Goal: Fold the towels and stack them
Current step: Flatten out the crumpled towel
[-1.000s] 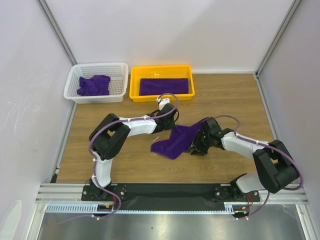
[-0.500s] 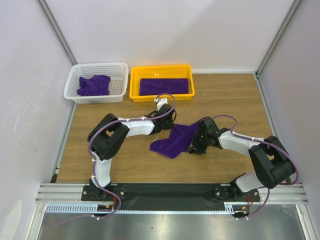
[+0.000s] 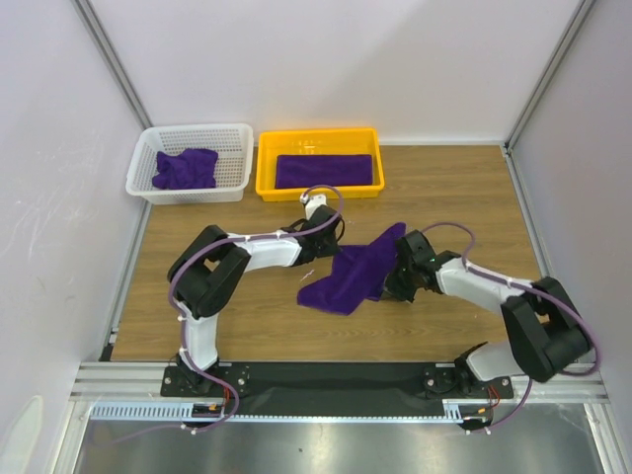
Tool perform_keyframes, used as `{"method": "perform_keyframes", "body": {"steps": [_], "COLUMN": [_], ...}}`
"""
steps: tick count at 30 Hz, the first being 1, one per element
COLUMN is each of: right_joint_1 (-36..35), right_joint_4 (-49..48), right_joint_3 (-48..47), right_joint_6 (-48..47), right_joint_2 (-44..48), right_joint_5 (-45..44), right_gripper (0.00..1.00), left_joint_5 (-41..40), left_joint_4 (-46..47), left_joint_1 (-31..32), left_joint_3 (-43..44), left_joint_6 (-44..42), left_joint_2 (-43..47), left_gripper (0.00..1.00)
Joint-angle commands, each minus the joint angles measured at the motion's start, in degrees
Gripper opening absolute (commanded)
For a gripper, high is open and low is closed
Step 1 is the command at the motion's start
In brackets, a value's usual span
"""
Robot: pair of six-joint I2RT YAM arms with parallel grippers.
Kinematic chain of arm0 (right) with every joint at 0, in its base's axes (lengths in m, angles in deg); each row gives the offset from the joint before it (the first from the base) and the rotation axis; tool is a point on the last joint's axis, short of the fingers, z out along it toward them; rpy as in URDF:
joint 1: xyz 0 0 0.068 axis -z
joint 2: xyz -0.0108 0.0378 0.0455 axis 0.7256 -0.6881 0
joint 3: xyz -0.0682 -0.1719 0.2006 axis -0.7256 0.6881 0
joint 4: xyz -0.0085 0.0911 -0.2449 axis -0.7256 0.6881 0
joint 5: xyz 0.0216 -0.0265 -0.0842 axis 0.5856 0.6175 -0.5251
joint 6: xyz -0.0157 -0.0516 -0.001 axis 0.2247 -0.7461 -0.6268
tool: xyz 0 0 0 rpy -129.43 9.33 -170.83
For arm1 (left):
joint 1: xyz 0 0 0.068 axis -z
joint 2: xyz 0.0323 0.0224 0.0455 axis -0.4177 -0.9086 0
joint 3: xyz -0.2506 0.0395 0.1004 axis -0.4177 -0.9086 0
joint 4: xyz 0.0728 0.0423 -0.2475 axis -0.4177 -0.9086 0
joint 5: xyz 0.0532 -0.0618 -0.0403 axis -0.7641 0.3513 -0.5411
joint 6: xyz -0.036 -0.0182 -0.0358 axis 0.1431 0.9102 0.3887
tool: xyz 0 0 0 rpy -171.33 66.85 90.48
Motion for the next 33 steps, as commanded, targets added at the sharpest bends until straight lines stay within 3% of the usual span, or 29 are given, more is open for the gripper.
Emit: {"method": "perform_keyframes", "body": {"steps": [1, 12, 21, 29, 31, 33], "right_joint_1": [1.0, 11.5, 11.5, 11.6, 11.5, 11.6], "right_joint_4": [10.1, 21.2, 22.3, 23.8, 23.0, 22.1], "right_joint_3": [-0.2, 7.6, 8.0, 8.0, 7.1, 5.1], "right_joint_6": [-5.4, -12.5, -11.2, -9.0, -9.7, -11.1], "right_joint_2": [6.0, 18.1, 18.1, 22.9, 21.8, 20.6], "right_joint_5": [-3.6, -2.7, -3.8, -5.8, -4.4, -3.5], "right_gripper": [0.0, 0.0, 0.0, 0.0, 0.15, 0.34], "left_joint_5": [-4.7, -12.7, -19.6, -21.1, -17.3, -14.1], "left_joint_4": [-5.0, -10.5, -14.4, -12.4, -12.2, -12.4], "left_joint_1": [-2.1, -5.4, -5.8, -5.9, -5.8, -5.7], "left_joint_3": [0.9, 1.1, 3.7, 7.7, 8.7, 8.4], "left_joint_6": [-2.9, -6.8, -11.1, -21.9, -23.3, -23.3], "left_joint_2": [3.7, 5.2, 4.5, 2.2, 2.3, 3.3], "left_gripper": [0.0, 0.0, 0.0, 0.0, 0.03, 0.16]}}
